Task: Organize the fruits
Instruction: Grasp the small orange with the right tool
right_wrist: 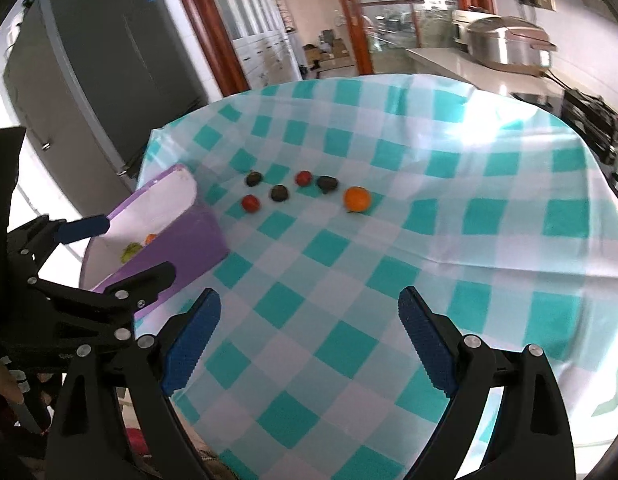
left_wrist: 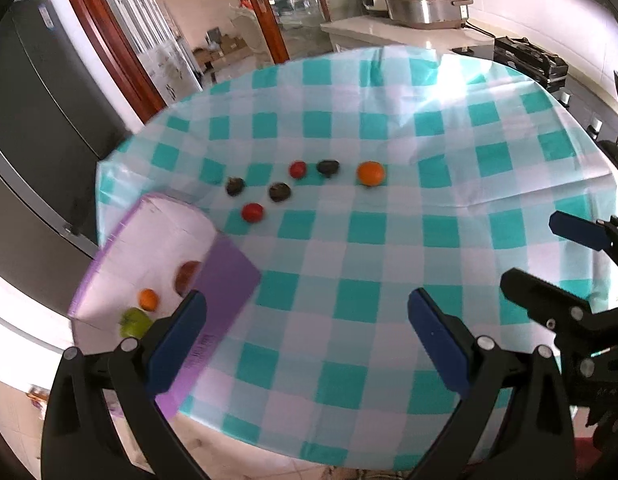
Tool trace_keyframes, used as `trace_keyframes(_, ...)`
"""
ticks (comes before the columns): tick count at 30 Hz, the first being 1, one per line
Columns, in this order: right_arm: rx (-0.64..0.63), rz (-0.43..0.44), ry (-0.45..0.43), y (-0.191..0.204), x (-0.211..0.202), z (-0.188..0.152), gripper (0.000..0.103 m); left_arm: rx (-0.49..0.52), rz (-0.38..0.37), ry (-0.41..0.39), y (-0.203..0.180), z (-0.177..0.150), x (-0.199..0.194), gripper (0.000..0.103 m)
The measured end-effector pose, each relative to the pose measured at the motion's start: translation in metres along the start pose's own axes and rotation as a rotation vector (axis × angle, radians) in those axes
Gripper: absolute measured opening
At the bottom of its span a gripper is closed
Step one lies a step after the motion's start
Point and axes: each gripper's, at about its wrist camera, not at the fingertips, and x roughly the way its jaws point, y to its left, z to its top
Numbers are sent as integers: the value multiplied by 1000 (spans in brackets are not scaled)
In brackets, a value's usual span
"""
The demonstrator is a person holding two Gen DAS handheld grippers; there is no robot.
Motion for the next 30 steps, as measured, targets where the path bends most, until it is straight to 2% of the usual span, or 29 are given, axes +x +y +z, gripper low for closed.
trace_keyframes(9, 78, -92, 84, -40, 36, -4, 88, -127, -188, 164, 1, 4, 71, 101)
trace_keyframes(16, 97, -140, 161, -56, 92, 20, 88, -98, -248, 208, 1, 22, 127, 101)
trace_keyframes(19, 91, -149, 207, -57, 135, 43, 88, -19, -235, 205, -3, 32, 150, 101)
trace_keyframes(22, 97, -144, 232, -55, 174, 66, 88, 62, -191, 208, -5, 41, 179, 101)
trace_keyframes(26, 81, -122, 256, -48, 233, 97, 87, 52, -160, 212, 7, 50, 208, 101)
trace_keyframes(30, 71, -123, 282, -45, 279, 112, 81, 21, -155, 212, 15, 57, 235, 97)
